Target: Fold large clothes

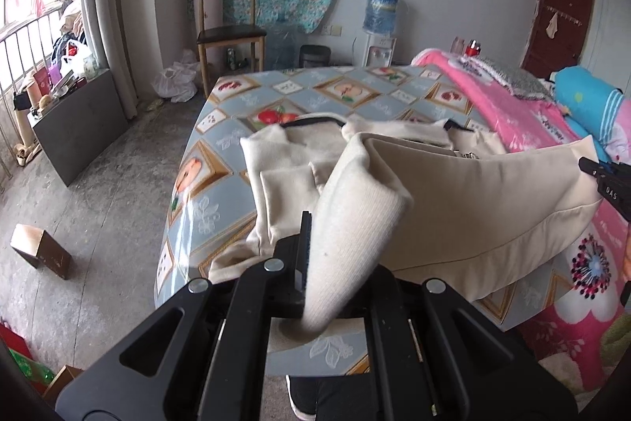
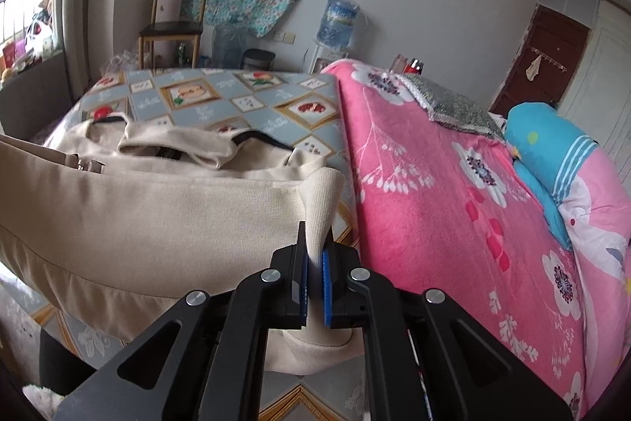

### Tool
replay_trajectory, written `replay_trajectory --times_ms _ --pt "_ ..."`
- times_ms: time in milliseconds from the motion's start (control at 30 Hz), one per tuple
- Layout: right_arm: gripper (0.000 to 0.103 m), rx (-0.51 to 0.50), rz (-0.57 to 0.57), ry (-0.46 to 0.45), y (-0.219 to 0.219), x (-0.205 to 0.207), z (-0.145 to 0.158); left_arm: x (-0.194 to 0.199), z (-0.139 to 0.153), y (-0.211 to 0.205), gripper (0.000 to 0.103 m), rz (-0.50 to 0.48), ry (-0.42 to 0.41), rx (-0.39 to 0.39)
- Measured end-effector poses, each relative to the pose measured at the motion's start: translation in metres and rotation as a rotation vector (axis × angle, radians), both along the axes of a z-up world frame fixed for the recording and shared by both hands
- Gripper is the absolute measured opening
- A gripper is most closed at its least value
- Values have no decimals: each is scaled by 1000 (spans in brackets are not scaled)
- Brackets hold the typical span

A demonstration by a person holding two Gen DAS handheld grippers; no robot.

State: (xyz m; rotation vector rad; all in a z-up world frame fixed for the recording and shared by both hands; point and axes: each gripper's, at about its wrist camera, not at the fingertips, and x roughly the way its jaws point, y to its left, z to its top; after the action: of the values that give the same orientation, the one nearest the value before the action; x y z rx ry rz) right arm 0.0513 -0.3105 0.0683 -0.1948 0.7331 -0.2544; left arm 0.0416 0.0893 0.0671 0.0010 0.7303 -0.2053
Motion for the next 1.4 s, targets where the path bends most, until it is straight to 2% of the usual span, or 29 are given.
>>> replay_trajectory --times_ms 133,267,400,500,567,700,833,933,1000,1033,1067,1133,1200,1267,1300,1333,1400 --pt "5 -5 -8 -39 -5 16 11 24 13 -2 5 -17 -38 4" --pt "5 -17 21 -58 -12 55 14 66 19 -6 5 -27 -41 19" --pt "5 -15 70 -84 -20 122 20 128 27 -11 5 -34 -43 32" --pt "5 10 96 -78 -25 180 15 186 23 -11 5 -37 6 7" --pt "5 17 107 -55 -25 216 2 224 9 -13 5 -34 56 10" --pt "5 9 125 55 -24 279 -51 287 -49 -21 5 -32 181 75" --pt "5 15 140 183 -27 317 -108 315 -104 -20 5 -23 308 88" --pt "5 85 148 247 -35 327 -132 323 -117 -15 6 -13 344 49" --pt "6 194 144 280 -48 332 -139 324 -116 -10 11 -4 360 21" --pt "6 246 144 283 -54 331 -138 324 -113 -5 17 4 361 7" --pt "8 325 141 285 -65 331 -135 322 -109 1 23 16 355 -13" --pt "23 413 91 261 -85 323 -123 317 -94 13 25 45 330 -41" --pt "25 468 50 198 -106 304 -100 306 -76 26 25 81 289 -45" --pt "28 476 49 155 -114 280 -78 289 -55 34 23 98 225 -11" --pt "34 469 59 134 -114 262 -66 277 -44 36 23 95 199 1" --pt "40 466 73 121 -113 250 -59 269 -38 37 23 87 186 2" --pt "44 460 121 115 -104 219 -49 245 -28 34 23 56 169 0"
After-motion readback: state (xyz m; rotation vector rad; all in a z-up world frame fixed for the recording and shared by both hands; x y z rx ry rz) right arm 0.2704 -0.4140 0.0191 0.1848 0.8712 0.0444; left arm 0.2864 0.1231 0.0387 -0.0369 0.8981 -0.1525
